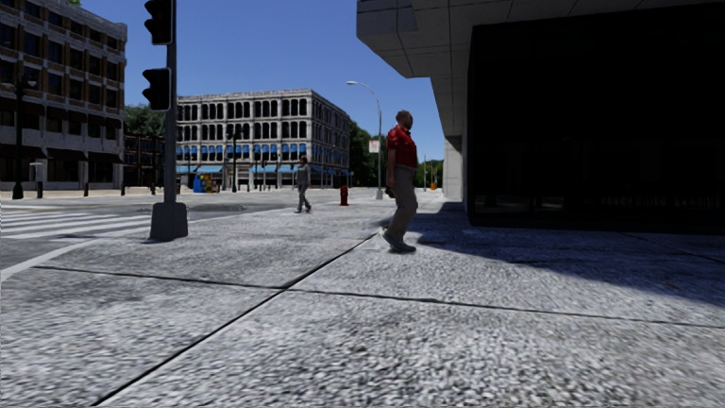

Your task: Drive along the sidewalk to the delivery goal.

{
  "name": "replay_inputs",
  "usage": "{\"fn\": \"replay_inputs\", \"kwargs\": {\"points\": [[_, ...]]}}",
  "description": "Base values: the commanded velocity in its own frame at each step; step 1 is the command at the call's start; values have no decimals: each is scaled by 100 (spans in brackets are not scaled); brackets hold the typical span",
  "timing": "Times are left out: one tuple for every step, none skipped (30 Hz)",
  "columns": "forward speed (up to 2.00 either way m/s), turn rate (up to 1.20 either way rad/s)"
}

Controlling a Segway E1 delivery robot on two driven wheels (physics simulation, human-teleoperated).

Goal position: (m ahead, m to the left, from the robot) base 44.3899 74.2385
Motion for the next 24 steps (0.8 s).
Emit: {"fn": "replay_inputs", "kwargs": {"points": [[187,40],[187,40],[187,40],[188,40],[190,40],[190,40],[190,40],[190,40],[190,40],[190,40],[190,40],[190,40],[191,40],[191,25],[191,25],[191,7],[192,1],[200,0],[200,0],[200,0],[200,0],[200,0],[200,0],[200,0]]}}
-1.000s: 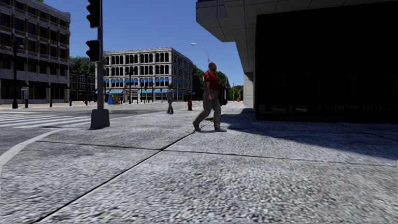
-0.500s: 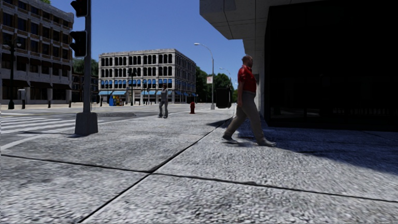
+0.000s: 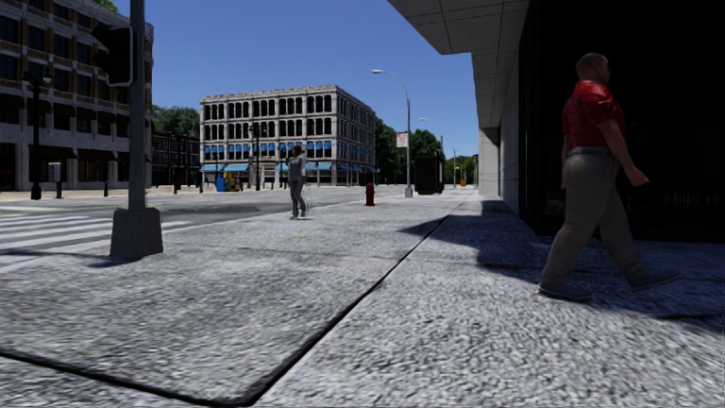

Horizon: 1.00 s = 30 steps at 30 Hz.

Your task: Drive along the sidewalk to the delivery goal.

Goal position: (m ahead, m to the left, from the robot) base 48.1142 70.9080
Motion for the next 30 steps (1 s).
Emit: {"fn": "replay_inputs", "kwargs": {"points": [[200,0],[200,0],[200,0],[200,0],[200,0],[200,0],[200,1],[191,4],[191,4],[182,8],[177,11],[176,13],[176,13],[174,17],[174,18],[174,19],[173,19],[173,19],[173,19],[173,19],[173,20],[173,20],[173,21],[173,22],[173,22],[173,22],[173,22],[173,22],[172,22],[171,22]]}}
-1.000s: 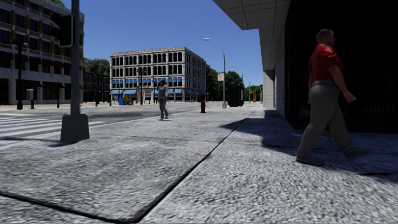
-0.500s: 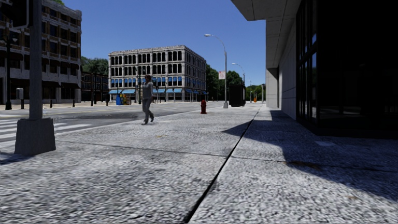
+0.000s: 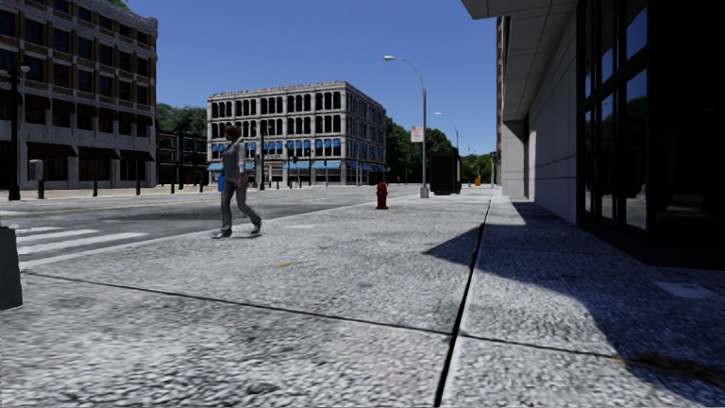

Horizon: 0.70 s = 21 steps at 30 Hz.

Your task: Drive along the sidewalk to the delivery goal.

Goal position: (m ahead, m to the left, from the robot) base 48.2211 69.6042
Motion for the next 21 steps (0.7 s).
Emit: {"fn": "replay_inputs", "kwargs": {"points": [[171,22],[171,24],[170,26],[170,28],[170,28],[170,30],[166,30],[157,30],[157,30],[146,32],[134,36],[128,39],[125,41],[125,41],[124,42],[124,43],[124,43],[124,43],[123,43],[123,44],[123,44]]}}
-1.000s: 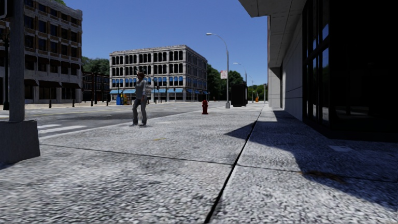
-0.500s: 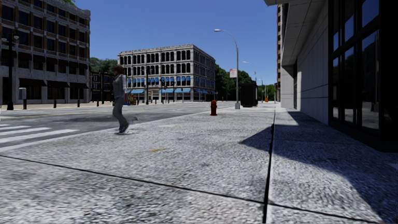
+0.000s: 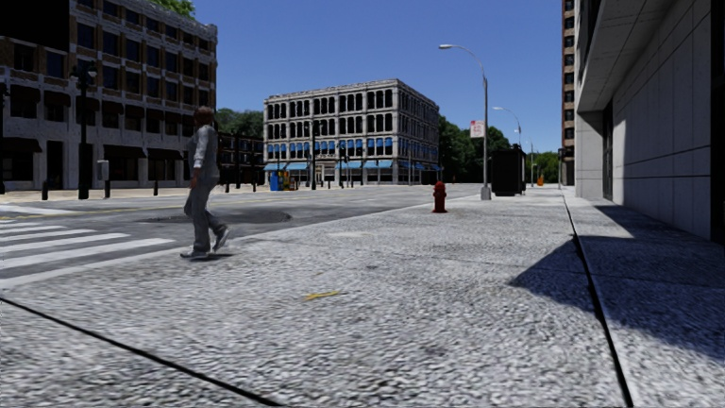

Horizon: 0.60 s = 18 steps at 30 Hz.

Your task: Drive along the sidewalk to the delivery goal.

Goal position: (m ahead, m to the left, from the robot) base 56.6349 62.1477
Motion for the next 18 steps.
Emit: {"fn": "replay_inputs", "kwargs": {"points": [[123,44],[123,44],[123,45],[123,46],[123,46],[123,51],[123,59],[123,62],[123,62],[123,63],[123,63],[123,63],[123,63],[123,63],[123,63],[123,63],[123,63],[123,63]]}}
